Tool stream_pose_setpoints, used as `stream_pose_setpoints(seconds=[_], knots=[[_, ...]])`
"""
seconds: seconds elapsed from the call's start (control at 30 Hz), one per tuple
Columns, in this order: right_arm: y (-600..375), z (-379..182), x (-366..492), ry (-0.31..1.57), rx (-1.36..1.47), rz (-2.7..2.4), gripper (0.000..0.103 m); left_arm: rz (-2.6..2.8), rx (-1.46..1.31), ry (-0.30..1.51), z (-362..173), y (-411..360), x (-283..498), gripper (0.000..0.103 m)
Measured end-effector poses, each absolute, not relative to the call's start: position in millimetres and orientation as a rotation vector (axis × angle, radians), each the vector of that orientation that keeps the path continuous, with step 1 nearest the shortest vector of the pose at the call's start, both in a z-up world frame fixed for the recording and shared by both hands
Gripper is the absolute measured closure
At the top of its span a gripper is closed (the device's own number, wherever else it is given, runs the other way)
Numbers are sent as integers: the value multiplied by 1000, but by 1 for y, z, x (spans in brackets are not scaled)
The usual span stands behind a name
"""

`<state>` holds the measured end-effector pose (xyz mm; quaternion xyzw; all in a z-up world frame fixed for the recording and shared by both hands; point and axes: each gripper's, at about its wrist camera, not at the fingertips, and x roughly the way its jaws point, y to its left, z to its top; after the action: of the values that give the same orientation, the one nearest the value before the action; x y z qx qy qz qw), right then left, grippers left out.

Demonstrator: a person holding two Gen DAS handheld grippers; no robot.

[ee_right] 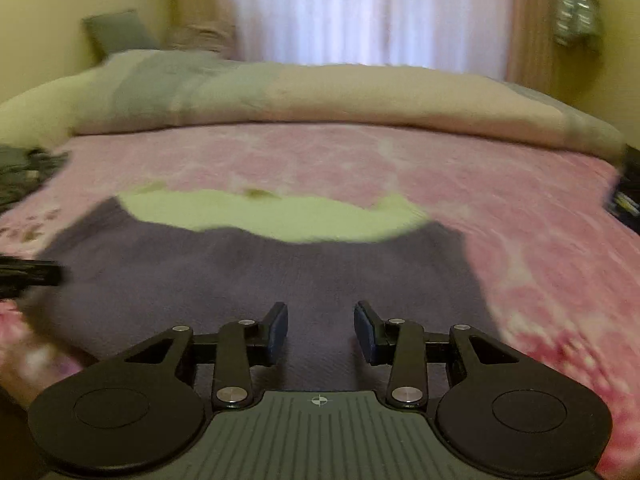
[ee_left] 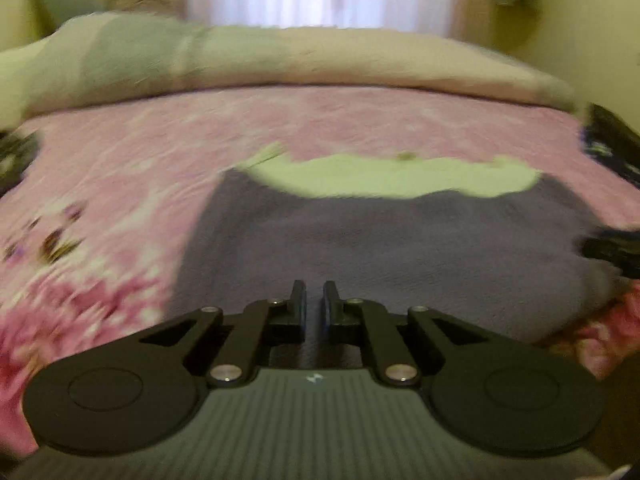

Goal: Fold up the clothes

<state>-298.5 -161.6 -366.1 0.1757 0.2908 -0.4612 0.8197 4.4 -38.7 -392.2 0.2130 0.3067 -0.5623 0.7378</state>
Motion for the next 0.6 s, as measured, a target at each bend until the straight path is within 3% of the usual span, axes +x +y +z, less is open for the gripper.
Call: stream_pose_setpoints(seconds=[0.1, 0.2, 0.27, 0.43, 0.53, 0.57, 0.6], knots=[[-168, -385, -318, 630, 463, -998, 64, -1199, 479, 734, -399, -36, 14, 95], [-161, -368, -317, 617, 473, -1008, 64, -1216, 495, 687, -383, -32, 1, 95], [-152, -357, -316, 590, 461, -1008, 64, -1228, 495, 681, -380, -31, -4, 90], [-155, -387, -309, 705, 495, -1024, 64, -1140, 514, 755, -394, -31, -3, 90], [-144, -374, -314, 700, 538, -1028, 64, -1131, 525, 750, -378, -21, -13, 83], [-141, -372, -317, 699, 557, -1027, 63, -1129, 527, 750, -374, -18, -16, 79], [-138, -370, -319, 690, 577, -1030, 43, -1129, 532, 748, -370, -15, -19, 78]])
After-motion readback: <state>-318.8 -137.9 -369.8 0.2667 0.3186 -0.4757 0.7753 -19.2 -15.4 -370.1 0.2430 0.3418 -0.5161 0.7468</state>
